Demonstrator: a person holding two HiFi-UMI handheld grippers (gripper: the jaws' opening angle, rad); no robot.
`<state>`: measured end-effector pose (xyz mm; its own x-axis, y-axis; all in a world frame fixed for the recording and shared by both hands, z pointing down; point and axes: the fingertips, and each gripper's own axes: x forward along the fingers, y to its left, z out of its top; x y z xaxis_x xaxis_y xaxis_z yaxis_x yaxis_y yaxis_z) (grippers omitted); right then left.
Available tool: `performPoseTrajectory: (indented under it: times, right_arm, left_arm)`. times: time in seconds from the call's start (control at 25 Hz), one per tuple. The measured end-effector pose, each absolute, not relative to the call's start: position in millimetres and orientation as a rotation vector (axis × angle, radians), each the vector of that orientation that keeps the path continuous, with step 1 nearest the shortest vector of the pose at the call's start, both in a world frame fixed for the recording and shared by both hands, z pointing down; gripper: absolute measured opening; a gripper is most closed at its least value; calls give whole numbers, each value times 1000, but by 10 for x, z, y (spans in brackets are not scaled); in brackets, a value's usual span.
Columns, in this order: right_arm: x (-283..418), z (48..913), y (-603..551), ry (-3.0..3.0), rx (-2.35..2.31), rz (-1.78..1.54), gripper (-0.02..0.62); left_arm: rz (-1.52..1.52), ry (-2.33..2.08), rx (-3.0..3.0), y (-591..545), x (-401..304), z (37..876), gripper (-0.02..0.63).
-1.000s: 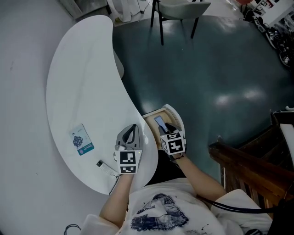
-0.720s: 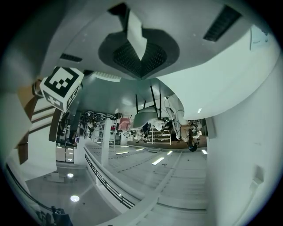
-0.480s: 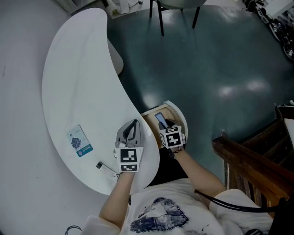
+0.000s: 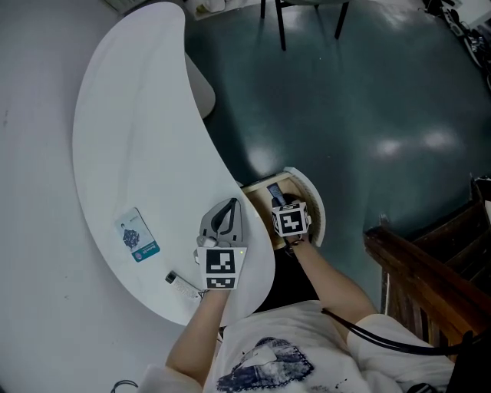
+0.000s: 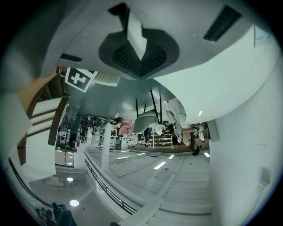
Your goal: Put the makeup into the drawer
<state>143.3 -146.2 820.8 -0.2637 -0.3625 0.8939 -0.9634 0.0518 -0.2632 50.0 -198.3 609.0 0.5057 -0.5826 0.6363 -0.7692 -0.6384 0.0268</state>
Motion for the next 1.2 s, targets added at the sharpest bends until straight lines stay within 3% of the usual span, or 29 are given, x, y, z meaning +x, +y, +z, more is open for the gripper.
performPoseTrajectory:
  times: [1.2]
  right_arm:
    - [1453, 8836, -1322, -1587, 1241, 1239, 132]
  left_arm:
    - [908, -1165, 2378, -1996, 517, 6277, 46]
